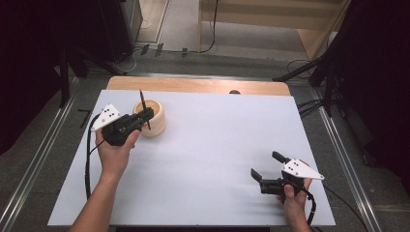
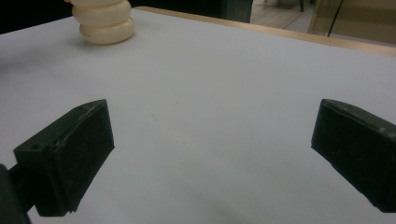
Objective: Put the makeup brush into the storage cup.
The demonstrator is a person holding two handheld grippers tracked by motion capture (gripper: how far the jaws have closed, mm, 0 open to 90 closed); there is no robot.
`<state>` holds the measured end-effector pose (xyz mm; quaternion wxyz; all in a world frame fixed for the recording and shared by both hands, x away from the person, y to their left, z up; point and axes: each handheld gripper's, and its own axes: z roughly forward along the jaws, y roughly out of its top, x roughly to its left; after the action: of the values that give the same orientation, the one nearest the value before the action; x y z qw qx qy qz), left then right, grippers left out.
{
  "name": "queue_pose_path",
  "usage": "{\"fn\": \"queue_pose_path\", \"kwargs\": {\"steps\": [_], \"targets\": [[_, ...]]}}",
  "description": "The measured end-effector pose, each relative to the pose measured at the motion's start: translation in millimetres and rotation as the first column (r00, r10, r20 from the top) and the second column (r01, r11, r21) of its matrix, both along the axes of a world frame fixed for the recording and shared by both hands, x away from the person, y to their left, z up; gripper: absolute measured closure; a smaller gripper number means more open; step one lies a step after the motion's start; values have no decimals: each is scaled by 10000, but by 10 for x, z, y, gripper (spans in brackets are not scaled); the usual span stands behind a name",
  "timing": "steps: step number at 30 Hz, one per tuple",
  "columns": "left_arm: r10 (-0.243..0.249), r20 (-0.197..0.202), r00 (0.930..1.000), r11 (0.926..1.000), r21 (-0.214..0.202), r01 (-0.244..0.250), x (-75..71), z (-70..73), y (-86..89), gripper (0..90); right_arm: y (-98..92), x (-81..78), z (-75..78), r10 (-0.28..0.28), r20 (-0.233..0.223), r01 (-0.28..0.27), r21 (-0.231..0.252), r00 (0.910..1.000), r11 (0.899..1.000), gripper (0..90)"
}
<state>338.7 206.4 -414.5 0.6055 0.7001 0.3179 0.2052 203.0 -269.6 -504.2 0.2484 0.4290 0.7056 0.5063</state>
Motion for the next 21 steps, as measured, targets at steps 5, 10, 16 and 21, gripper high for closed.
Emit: {"fn": "queue_pose_path", "kwargs": {"steps": [5, 10, 16, 21], "targets": [[258, 253, 9993, 9997, 12, -258, 98, 32, 17, 846, 10, 8, -9, 40, -58, -40, -19, 10000, 10000, 0], [367, 374, 9986, 9993, 47, -369, 143, 60, 22, 846, 29, 15, -23, 130, -115, -131, -37, 9998, 9999, 0], [554, 561, 9969, 9984, 71, -558, 202, 68, 29, 846, 36, 17, -28, 140, -146, -141, -37, 9998, 9999, 0], [759, 739, 9944, 9971, 50, -765, 259, 49, 30, 846, 38, 20, -30, 148, -165, -148, -47, 9998, 9999, 0]]}}
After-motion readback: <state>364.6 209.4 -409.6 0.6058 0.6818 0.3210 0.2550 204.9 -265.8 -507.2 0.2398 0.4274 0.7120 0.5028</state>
